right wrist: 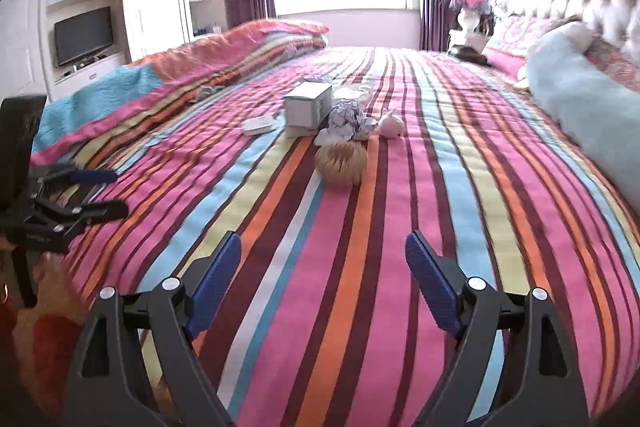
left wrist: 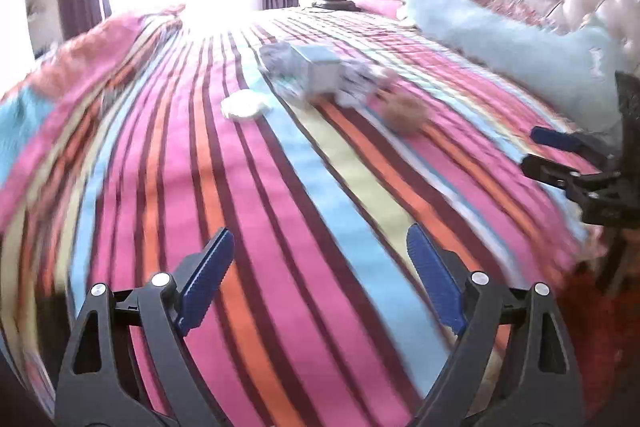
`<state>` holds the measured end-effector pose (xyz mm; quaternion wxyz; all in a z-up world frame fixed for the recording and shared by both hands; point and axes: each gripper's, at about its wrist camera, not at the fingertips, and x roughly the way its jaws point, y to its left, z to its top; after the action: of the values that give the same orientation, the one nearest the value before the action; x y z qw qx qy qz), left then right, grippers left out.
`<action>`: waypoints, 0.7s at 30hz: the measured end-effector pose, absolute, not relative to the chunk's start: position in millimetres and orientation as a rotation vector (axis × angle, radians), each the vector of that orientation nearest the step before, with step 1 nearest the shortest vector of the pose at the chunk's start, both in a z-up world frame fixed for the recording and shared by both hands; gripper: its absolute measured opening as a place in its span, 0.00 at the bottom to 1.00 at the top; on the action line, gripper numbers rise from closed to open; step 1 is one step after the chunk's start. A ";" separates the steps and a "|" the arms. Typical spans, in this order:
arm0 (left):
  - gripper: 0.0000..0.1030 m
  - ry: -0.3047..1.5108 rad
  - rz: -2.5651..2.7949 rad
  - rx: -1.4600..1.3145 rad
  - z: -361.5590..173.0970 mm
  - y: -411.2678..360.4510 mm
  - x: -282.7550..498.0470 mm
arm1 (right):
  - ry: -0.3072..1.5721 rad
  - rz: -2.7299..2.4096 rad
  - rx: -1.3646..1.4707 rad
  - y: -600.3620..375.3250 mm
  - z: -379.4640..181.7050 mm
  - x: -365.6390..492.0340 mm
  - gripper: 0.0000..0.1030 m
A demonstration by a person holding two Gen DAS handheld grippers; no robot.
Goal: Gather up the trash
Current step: 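Grasp the white earphone case with left gripper while right grasps the tan woven ring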
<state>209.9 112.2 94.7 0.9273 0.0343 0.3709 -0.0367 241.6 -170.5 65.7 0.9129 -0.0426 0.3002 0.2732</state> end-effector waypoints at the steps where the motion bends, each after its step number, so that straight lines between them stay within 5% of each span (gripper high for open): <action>1: 0.83 0.761 -0.070 0.092 93.5 119.0 234.2 | 0.643 0.565 -0.092 -160.9 61.2 266.8 0.78; 10: 0.83 0.814 -0.098 0.109 72.1 174.3 377.5 | 0.764 0.600 -0.119 -127.0 39.3 340.7 0.77; 21: 0.83 0.871 -0.175 0.205 48.0 181.3 447.1 | 0.825 0.644 -0.180 -105.0 31.9 374.1 0.77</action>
<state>447.1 181.3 48.0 0.8979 0.0990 0.4205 -0.0846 374.1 -105.0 31.9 0.8622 -0.0861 0.3936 0.3071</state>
